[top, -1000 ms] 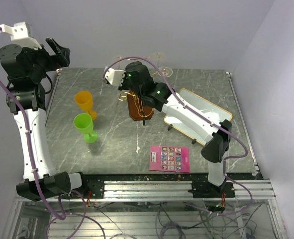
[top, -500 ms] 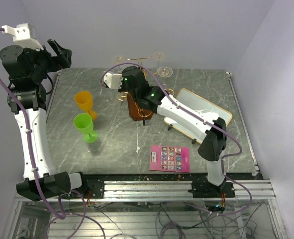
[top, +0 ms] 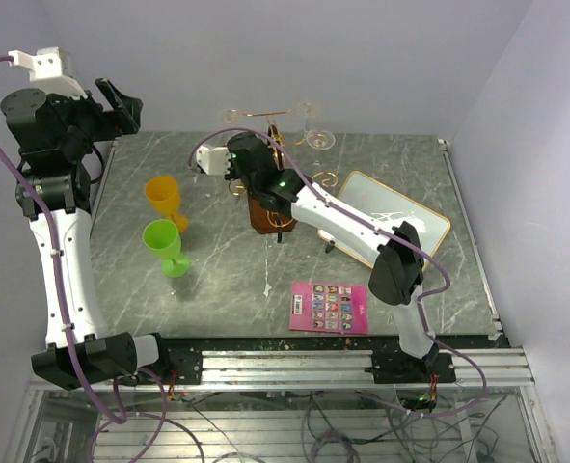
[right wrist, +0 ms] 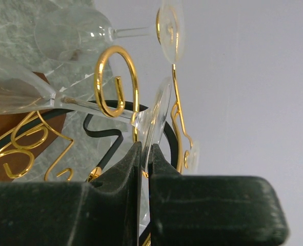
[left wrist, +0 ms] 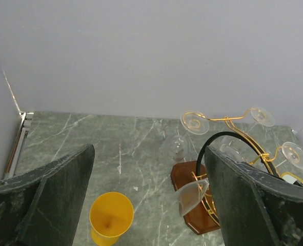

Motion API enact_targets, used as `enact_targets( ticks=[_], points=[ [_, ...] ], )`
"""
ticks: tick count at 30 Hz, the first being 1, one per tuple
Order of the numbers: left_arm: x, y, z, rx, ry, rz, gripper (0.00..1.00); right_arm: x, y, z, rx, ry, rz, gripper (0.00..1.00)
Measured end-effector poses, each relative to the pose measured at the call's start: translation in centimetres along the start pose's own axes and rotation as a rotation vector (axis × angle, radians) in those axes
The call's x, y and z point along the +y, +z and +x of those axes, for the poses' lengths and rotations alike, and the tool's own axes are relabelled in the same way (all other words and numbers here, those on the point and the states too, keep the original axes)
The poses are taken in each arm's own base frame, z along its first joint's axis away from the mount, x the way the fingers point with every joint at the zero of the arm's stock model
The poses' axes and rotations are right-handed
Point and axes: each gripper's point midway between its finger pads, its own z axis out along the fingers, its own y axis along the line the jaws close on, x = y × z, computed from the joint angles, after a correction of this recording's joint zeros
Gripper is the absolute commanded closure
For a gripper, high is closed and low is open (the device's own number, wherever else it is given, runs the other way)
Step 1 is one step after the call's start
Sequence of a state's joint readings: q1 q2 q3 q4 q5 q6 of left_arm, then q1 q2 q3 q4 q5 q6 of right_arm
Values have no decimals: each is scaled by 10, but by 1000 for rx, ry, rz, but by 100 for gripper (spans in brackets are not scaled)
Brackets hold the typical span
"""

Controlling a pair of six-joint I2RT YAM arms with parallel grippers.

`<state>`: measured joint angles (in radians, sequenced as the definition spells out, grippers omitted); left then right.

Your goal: Place the wine glass upside down on the wine glass rack

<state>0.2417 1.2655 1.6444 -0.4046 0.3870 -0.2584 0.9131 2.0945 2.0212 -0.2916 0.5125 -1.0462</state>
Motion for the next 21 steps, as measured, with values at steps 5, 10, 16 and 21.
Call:
enact_targets(
  ticks=[5,10,16,21],
  points=[
    [0,0,1,0,4,4,2,-8,2,0,-6,1,19,100],
    [-1,1,0,-4,10,9,2,-14,6,-6,-21,6,36,100],
    [-1,1,-1,-5,17,12,2,-17,15,-15,-46,16,45,99],
    [-1,1,0,-4,18,12,2,-16,17,-21,-69,25,36,98]
  ],
)
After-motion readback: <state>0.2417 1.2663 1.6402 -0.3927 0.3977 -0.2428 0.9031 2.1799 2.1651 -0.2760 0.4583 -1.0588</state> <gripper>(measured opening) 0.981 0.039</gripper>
